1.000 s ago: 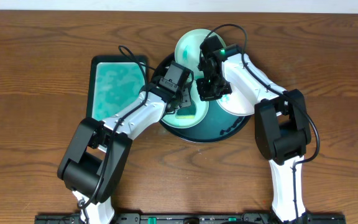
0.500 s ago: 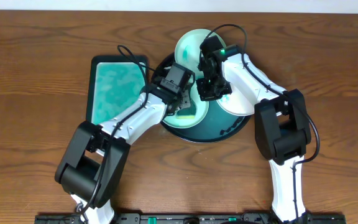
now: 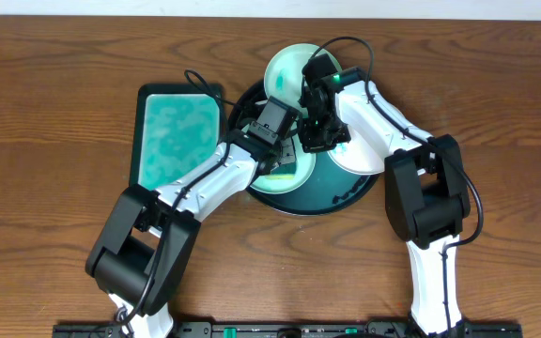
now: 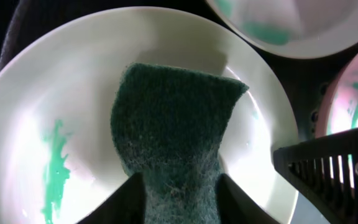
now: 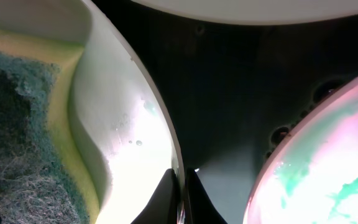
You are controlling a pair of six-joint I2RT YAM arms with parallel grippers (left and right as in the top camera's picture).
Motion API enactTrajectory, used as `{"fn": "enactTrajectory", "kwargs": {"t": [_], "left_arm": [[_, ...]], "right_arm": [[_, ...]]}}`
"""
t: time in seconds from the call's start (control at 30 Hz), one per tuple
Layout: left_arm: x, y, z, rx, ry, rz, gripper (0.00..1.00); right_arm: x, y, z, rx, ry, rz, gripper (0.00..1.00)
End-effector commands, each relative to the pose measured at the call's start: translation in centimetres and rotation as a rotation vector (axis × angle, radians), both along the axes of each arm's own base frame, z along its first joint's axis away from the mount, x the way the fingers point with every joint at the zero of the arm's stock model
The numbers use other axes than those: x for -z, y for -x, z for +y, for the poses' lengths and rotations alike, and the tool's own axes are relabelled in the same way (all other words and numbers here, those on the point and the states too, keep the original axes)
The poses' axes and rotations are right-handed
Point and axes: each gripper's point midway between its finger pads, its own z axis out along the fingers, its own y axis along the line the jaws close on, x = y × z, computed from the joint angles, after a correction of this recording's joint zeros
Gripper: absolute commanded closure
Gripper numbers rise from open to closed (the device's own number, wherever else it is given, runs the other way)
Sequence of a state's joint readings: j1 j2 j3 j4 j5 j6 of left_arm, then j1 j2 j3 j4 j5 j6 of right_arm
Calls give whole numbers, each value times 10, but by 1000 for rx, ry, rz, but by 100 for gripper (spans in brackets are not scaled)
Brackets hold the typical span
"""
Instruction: Clean dirty plates on tray and stack at the side
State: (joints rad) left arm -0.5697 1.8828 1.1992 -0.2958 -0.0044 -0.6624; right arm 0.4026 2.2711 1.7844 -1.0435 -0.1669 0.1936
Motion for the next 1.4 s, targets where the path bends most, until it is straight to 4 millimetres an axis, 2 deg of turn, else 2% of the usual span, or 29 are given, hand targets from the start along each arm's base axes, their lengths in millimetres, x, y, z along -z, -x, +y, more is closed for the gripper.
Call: {"fn": "enactTrajectory", "kwargs": {"t": [0.0, 0.27, 0.43, 0.5, 0.67, 0.8, 1.0, 1.13, 1.37], "left_arm": [[15, 1, 4, -16, -26, 25, 65], [30, 5, 7, -15, -49, 60, 64], [30, 5, 8, -8, -56, 59, 87], [31, 6, 12, -1, -80, 61, 92], [33, 7, 52, -80, -278, 39, 93], [24, 2, 86, -147, -423, -1, 93], [-6, -13, 102, -189, -411, -69, 92], [-27, -22, 90, -187, -322, -125, 93], [-21, -10, 17, -9, 38, -22, 93]], "right_arm": [[4, 7, 10, -20, -34, 31, 98], [4, 8, 10, -20, -33, 32, 98], [4, 7, 10, -20, -34, 31, 98], [4, 7, 10, -20, -33, 32, 98], [4, 8, 10, -20, -32, 34, 98], [4, 8, 10, -20, -32, 35, 99], [4, 8, 10, -20, -32, 35, 99], [4, 8, 10, -20, -32, 35, 99], [4, 8, 10, -20, -32, 35, 99]]}}
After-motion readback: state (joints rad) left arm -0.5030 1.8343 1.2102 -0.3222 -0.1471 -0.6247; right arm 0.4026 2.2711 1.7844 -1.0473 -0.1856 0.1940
